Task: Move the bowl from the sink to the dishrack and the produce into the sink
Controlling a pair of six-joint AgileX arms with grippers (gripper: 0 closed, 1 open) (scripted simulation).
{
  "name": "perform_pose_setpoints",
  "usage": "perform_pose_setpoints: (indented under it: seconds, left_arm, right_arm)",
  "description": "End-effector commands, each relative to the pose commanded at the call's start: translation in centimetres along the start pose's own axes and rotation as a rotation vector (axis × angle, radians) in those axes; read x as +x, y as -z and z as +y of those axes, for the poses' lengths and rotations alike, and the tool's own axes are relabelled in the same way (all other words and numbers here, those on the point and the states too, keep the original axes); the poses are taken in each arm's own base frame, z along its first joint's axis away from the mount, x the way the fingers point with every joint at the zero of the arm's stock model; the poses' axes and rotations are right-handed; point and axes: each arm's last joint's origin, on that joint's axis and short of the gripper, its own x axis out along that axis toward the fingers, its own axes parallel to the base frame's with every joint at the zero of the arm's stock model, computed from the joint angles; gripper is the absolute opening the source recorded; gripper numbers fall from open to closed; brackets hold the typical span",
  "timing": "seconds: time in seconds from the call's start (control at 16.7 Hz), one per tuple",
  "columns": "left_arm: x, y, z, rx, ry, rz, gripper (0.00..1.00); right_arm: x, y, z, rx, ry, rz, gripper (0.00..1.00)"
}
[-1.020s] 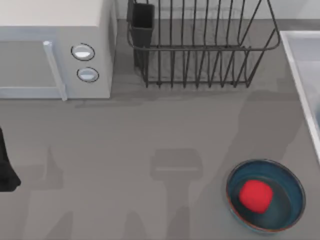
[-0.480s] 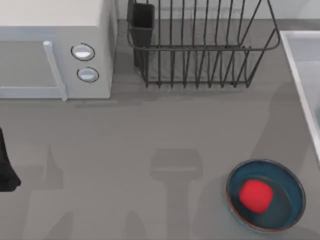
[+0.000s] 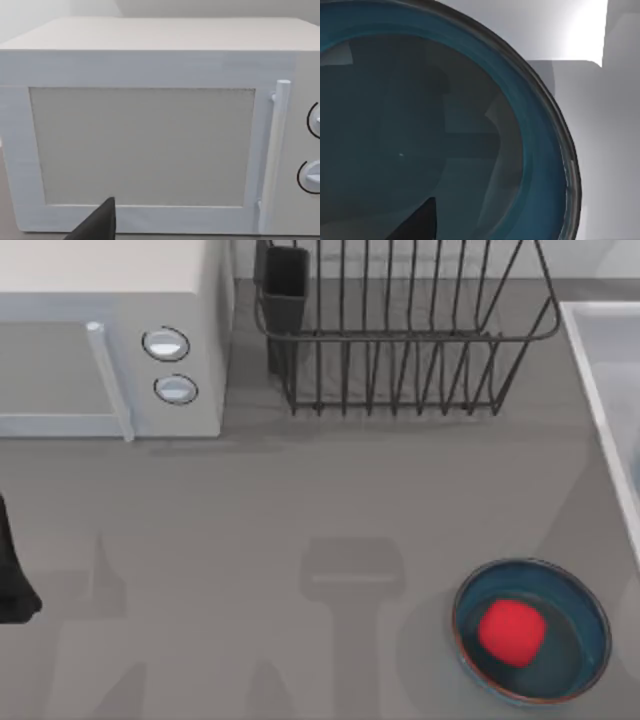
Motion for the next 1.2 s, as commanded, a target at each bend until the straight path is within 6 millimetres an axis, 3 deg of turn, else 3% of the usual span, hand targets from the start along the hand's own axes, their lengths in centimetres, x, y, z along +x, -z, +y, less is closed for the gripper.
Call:
perform_pose_setpoints:
  seconds: [0.24, 0.48, 1.2]
  left_arm:
    - [0.0, 0.0, 0.0, 0.000, 0.000, 0.000, 1.00]
    - [0.0, 0.0, 0.0, 0.000, 0.000, 0.000, 1.00]
    - [0.0, 0.0, 0.0, 0.000, 0.000, 0.000, 1.00]
  right_arm:
    - [3.6, 0.3, 0.0, 0.000, 0.000, 0.001, 1.00]
    - [3.7, 0.3, 0.1, 0.000, 0.000, 0.001, 1.00]
    - [3.7, 0.3, 0.1, 0.000, 0.000, 0.001, 0.10]
